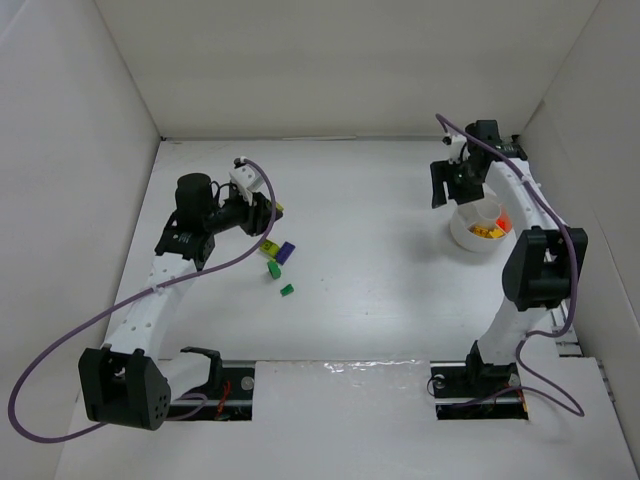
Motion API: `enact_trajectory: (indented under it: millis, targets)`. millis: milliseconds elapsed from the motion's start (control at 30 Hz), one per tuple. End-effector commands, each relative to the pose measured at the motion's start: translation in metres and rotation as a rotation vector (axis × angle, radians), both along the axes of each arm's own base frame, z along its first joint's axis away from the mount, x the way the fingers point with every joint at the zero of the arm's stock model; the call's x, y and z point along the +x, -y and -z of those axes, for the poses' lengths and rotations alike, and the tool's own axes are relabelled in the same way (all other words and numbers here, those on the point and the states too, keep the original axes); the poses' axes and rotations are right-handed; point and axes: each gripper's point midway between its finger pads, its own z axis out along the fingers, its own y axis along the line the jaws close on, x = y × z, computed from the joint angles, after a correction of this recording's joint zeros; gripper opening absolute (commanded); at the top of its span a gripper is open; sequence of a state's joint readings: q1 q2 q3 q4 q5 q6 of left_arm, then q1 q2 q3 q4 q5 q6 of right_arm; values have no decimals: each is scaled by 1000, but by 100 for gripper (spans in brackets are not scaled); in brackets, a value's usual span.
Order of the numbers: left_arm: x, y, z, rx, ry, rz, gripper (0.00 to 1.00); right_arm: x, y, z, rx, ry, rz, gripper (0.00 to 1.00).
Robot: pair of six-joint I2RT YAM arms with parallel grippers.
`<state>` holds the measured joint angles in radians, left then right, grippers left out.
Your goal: Sort the legos into containers by color
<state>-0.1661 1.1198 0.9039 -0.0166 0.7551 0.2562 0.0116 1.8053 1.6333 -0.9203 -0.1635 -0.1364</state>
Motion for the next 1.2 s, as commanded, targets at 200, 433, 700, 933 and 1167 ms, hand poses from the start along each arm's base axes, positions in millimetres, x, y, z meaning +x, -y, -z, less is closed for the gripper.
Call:
enact_trajectory:
  millis: [200,433,700,933,1167]
  targets:
    - [-1,0,-23,-11,70,3,0,-19,4,23,-59,-76,-29,74]
    - [1,0,-27,-21,83,0,0,-29,6,28,-73,-81,-33,74]
    - [2,1,-22,-19,73,0,0,-42,11,21,-85,-81,-50,74]
    - [2,2,-19,-21,64,9,0,-61,19,11,-133,-71,-85,75]
    - [6,4,-20,-24,63,17,0,-78,39,18,-216,-93,-111,77]
